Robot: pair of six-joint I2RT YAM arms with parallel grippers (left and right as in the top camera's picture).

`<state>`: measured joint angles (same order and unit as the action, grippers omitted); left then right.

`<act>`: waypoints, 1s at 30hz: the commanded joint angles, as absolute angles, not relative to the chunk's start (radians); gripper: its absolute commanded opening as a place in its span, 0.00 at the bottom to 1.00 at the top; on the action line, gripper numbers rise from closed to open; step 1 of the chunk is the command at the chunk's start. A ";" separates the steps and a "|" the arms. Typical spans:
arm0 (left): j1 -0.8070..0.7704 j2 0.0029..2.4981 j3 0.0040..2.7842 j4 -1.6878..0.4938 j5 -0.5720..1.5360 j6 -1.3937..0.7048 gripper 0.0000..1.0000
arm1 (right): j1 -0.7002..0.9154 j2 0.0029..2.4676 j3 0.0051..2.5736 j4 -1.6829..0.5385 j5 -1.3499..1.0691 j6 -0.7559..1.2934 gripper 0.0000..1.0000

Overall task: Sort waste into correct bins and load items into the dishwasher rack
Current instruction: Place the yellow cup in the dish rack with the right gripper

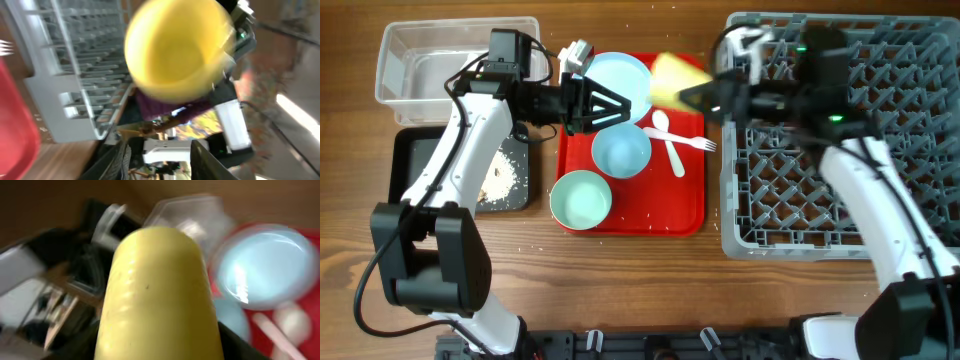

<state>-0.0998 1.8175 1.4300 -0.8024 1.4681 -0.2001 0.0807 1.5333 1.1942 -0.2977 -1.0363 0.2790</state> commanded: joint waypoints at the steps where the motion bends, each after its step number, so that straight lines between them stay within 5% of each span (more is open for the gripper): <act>1: -0.101 1.795 1.442 -0.799 1.264 -0.195 0.41 | 0.011 1.475 1.204 -0.476 -0.750 0.257 0.53; 8: -0.104 1.795 1.442 -0.800 0.837 -0.195 0.47 | 0.010 1.273 1.360 -1.032 -0.303 0.295 0.54; 14: -0.145 1.795 1.442 -0.802 0.626 -0.195 0.47 | 0.026 1.304 1.405 -1.422 -0.183 0.370 0.54; 28: -0.207 1.795 1.442 -0.849 0.379 -0.194 0.48 | 0.109 1.526 1.242 -1.427 -0.097 0.426 0.54; 30: -0.208 1.795 1.442 -0.849 0.379 -0.194 0.48 | 0.109 1.539 1.232 -1.406 -0.097 0.426 0.60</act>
